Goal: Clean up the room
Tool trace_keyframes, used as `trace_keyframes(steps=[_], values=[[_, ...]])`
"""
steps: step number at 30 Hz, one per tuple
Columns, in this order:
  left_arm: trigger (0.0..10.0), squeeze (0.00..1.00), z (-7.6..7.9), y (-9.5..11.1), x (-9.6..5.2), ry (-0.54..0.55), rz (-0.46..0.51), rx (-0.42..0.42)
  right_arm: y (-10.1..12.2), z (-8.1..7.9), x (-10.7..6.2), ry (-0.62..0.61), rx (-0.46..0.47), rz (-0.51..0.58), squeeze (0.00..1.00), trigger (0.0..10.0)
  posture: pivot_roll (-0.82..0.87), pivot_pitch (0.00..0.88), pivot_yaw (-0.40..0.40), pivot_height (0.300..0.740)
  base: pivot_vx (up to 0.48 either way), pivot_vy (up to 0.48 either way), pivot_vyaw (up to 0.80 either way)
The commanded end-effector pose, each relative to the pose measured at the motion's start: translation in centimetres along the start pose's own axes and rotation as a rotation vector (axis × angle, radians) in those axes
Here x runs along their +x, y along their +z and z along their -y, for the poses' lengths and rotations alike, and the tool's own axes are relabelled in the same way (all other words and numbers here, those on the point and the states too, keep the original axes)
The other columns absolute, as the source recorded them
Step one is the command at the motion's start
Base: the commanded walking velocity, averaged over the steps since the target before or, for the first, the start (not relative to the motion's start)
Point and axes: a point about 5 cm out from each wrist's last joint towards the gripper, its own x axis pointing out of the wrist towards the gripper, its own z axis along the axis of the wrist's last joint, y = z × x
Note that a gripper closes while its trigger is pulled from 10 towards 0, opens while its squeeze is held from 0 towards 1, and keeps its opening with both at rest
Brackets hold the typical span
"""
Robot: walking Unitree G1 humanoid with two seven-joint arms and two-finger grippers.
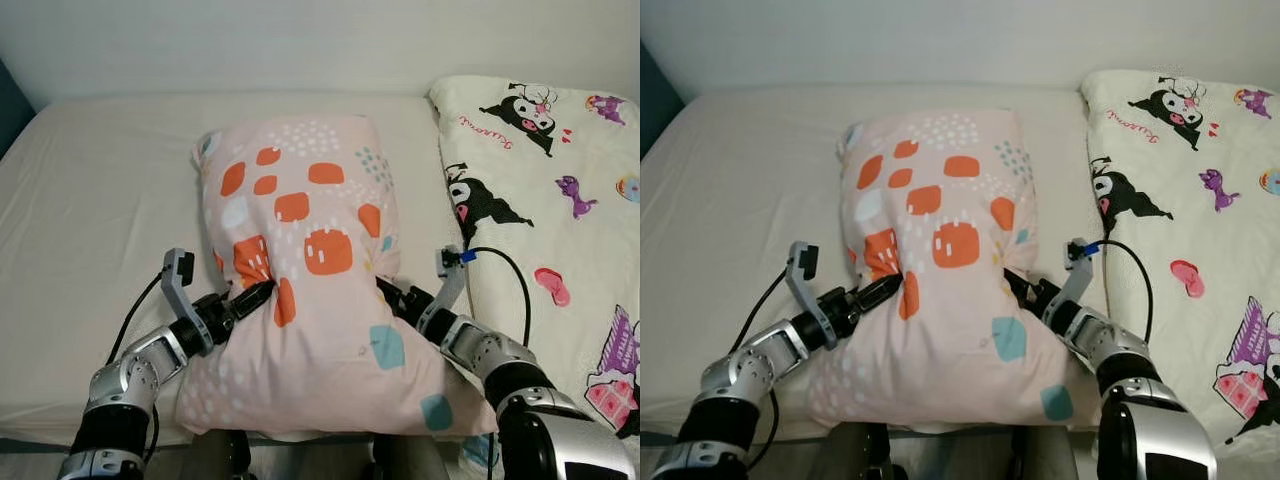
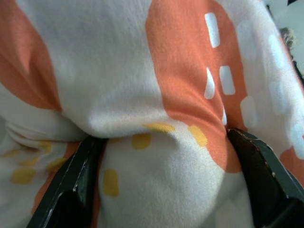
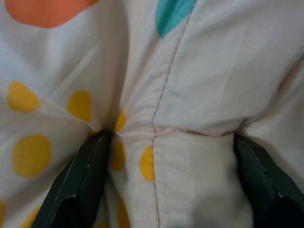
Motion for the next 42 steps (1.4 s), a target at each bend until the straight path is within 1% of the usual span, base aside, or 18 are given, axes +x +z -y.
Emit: trace_keyframes(steps=[1, 4, 5, 6, 7, 8, 9, 16, 22, 27, 32, 34, 37, 38, 39, 40, 41, 42], values=[[10.0, 0.00, 1.7, -2.8, 1.5, -0.057, -0.090, 0.009, -4.4, -0.6, 1.1, 0.045, 0.052, -0.171, 0.00, 10.0, 0.09, 0.404, -0.026, 0.599, 0.000, 0.000, 0.00], [10.0, 0.00, 1.7, -2.8, 1.4, -0.027, -0.085, 0.036, -4.3, -0.5, 1.1, 0.034, 0.028, -0.164, 0.00, 10.0, 0.09, 0.401, -0.025, 0.599, 0.000, 0.000, 0.00], [9.4, 0.00, 1.5, -2.7, 1.2, 0.004, -0.072, 0.048, -4.1, -0.4, 1.0, 0.021, 0.020, -0.156, 0.00, 2.7, 0.09, 0.398, -0.024, 0.599, 0.000, 0.000, 0.00], [9.4, 0.00, 1.5, -2.7, 1.2, 0.004, -0.072, 0.048, -4.1, -0.4, 1.0, 0.021, 0.020, -0.156, 0.00, 2.7, 0.09, 0.398, -0.024, 0.599, 0.000, 0.000, 0.00], [1.3, 0.00, 1.1, -2.7, 0.6, 0.043, -0.048, 0.051, -3.9, -0.3, 0.9, 0.011, 0.012, -0.145, 0.00, 0.0, 0.09, 0.396, -0.026, 0.599, 0.000, 0.000, 0.00], [1.3, 0.00, 1.1, -2.7, 0.6, 0.043, -0.048, 0.051, -3.9, -0.3, 0.9, 0.011, 0.012, -0.145, 0.00, 0.0, 0.09, 0.396, -0.026, 0.599, 0.000, 0.000, 0.00], [0.0, 0.00, 1.0, -2.7, 0.4, 0.053, -0.042, 0.054, -3.8, -0.2, 0.9, 0.008, 0.011, -0.142, 0.00, 0.0, 0.09, 0.394, -0.027, 0.599, 0.000, 0.000, 0.00], [0.0, 0.00, 0.9, -2.8, -0.6, 0.075, -0.034, 0.070, -3.7, -0.1, 0.7, 0.005, 0.006, -0.137, 0.00, 0.0, 0.09, 0.388, -0.028, 0.599, 0.000, 0.000, 0.00], [0.0, 0.00, 1.1, -2.9, -0.9, 0.102, -0.008, 0.082, -2.7, 0.1, 0.7, -0.034, -0.051, -0.090, 0.00, 0.0, 0.08, 0.349, -0.028, 0.599, 0.000, 0.000, 0.00], [0.0, 0.00, 1.7, -3.1, -0.6, 0.129, 0.022, 0.123, -1.4, -0.3, 1.1, -0.063, -0.131, -0.019, 0.00, 0.0, 0.06, 0.283, -0.026, 0.599, 0.000, 0.000, 0.00], [0.0, 0.00, 2.2, -3.1, -0.2, 0.142, 0.055, 0.130, -1.0, -0.9, 1.4, -0.032, -0.181, 0.004, 0.00, 0.0, 0.05, 0.253, -0.032, 0.599, 0.000, 0.000, 0.00], [0.0, 0.00, 2.9, -3.0, 0.2, 0.139, 0.066, 0.191, -0.4, -1.7, 1.7, -0.004, -0.246, 0.036, 0.00, 0.0, 0.05, 0.203, -0.034, 0.599, 0.000, 0.000, 0.00], [0.0, 0.00, 3.2, -2.9, 0.4, 0.146, 0.067, 0.232, -0.2, -2.0, 1.8, 0.002, -0.283, 0.051, 0.00, 0.0, 0.05, 0.203, -0.034, 0.599, 0.000, 0.000, 0.00], [8.5, 0.00, 3.5, -2.7, 0.6, 0.159, 0.080, 0.260, -0.1, -2.5, 2.0, -0.002, -0.348, 0.063, 0.00, 0.0, 0.04, 0.175, -0.032, 0.599, 0.000, 0.000, 0.00], [8.5, 0.00, 3.5, -2.7, 0.6, 0.159, 0.080, 0.260, -0.1, -2.5, 2.0, -0.002, -0.348, 0.063, 0.00, 0.0, 0.04, 0.175, -0.032, 0.599, 0.000, 0.000, 0.00], [10.0, 0.00, 3.8, -2.5, 0.9, 0.174, 0.091, 0.286, 0.1, -3.0, 2.1, -0.009, -0.410, 0.088, 0.00, 0.0, 0.04, 0.163, -0.032, 0.599, 0.000, 0.000, 0.00], [10.0, 0.00, 4.1, -2.2, 1.1, 0.196, 0.120, 0.297, 0.1, -3.7, 2.3, -0.016, -0.482, 0.130, 0.00, 10.0, 0.03, 0.153, -0.031, 0.599, 0.000, 0.000, 0.00], [10.0, 0.00, 4.1, -2.2, 1.1, 0.196, 0.120, 0.297, 0.1, -3.7, 2.3, -0.016, -0.482, 0.130, 0.00, 10.0, 0.03, 0.153, -0.031, 0.599, 0.000, 0.000, 0.00]])
